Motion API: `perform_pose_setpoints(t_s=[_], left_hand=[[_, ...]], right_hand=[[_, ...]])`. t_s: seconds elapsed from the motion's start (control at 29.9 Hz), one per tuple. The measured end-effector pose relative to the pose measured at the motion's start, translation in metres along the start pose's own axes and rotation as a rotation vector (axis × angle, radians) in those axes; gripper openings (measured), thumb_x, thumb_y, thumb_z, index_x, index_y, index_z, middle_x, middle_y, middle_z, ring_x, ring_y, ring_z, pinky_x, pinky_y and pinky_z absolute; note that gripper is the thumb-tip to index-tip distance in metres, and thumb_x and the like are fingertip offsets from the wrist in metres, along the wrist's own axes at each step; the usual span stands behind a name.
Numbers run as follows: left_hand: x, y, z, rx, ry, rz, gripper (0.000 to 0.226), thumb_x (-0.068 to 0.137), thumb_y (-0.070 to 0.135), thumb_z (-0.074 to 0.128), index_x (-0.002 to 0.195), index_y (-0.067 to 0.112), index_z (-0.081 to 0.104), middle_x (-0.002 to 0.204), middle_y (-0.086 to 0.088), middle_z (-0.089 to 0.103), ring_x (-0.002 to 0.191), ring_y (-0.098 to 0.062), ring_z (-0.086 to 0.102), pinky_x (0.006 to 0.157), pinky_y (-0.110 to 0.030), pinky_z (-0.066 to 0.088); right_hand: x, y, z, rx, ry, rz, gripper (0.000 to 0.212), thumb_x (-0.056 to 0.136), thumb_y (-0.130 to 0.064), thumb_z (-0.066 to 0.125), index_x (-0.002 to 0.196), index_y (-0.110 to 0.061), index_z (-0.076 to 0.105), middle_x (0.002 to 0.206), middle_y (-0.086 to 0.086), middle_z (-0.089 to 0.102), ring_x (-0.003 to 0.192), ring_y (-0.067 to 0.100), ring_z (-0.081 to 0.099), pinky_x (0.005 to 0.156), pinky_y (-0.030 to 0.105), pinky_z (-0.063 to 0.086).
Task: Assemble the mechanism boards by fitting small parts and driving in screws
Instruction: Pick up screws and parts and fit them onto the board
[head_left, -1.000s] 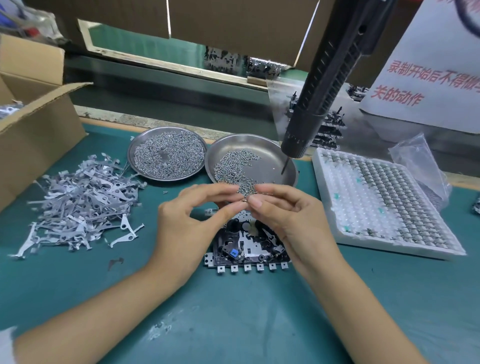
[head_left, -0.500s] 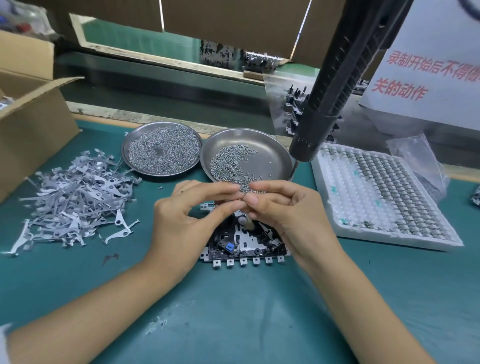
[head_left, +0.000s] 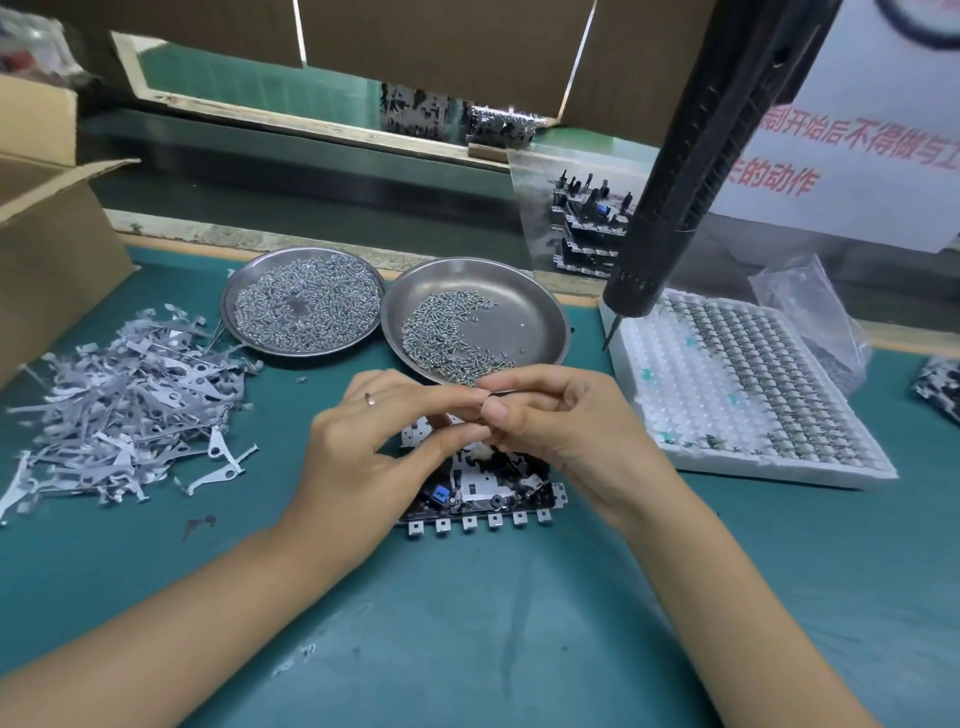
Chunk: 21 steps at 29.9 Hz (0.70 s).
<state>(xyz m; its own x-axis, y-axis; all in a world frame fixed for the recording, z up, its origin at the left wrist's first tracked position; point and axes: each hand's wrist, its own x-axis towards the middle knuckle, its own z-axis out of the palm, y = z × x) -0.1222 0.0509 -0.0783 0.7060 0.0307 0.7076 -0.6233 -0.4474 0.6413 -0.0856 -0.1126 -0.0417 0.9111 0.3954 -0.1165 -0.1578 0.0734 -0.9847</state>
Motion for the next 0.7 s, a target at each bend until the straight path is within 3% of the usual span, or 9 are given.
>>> perform_pose_setpoints(t_s=[0.27, 0.5, 0.6, 0.7], left_hand=[[-0.002, 0.002, 0.002, -0.026, -0.006, 0.013, 0.026, 0.078, 0.026, 0.07, 0.103, 0.021, 0.065, 0.091, 0.013, 0.067, 0.081, -0.008, 0.062, 0.079, -0.027, 0.046], [-0.003, 0.005, 0.005, -0.054, -0.004, -0.06, 0.028, 0.077, 0.028, 0.073, 0.103, 0.023, 0.065, 0.092, 0.011, 0.067, 0.084, -0.001, 0.06, 0.083, -0.017, 0.044], [-0.002, 0.006, 0.004, -0.05, -0.024, -0.07, 0.026, 0.081, 0.018, 0.067, 0.107, 0.02, 0.065, 0.096, 0.004, 0.067, 0.088, -0.004, 0.061, 0.085, -0.015, 0.044], [-0.001, 0.005, 0.002, -0.047, -0.004, -0.095, 0.024, 0.083, 0.007, 0.065, 0.104, 0.018, 0.066, 0.093, 0.006, 0.066, 0.083, 0.007, 0.057, 0.077, -0.003, 0.037]], right_hand=[[0.002, 0.004, -0.001, 0.077, -0.097, 0.013, 0.02, 0.061, -0.016, 0.076, 0.081, -0.016, 0.076, 0.072, 0.003, 0.071, 0.067, 0.014, 0.067, 0.073, 0.025, 0.056], [0.001, 0.003, -0.003, 0.039, -0.126, -0.006, 0.024, 0.065, -0.015, 0.073, 0.089, -0.009, 0.072, 0.081, 0.009, 0.07, 0.075, 0.018, 0.065, 0.073, 0.024, 0.055], [-0.001, -0.004, -0.006, -0.105, -0.072, -0.051, 0.014, 0.078, -0.017, 0.07, 0.09, -0.01, 0.072, 0.075, 0.005, 0.069, 0.064, 0.014, 0.063, 0.065, 0.021, 0.053], [-0.009, -0.018, -0.03, -0.343, 0.127, -0.169, 0.011, 0.088, -0.022, 0.064, 0.081, -0.02, 0.072, 0.067, -0.004, 0.068, 0.059, 0.007, 0.061, 0.057, 0.018, 0.049]])
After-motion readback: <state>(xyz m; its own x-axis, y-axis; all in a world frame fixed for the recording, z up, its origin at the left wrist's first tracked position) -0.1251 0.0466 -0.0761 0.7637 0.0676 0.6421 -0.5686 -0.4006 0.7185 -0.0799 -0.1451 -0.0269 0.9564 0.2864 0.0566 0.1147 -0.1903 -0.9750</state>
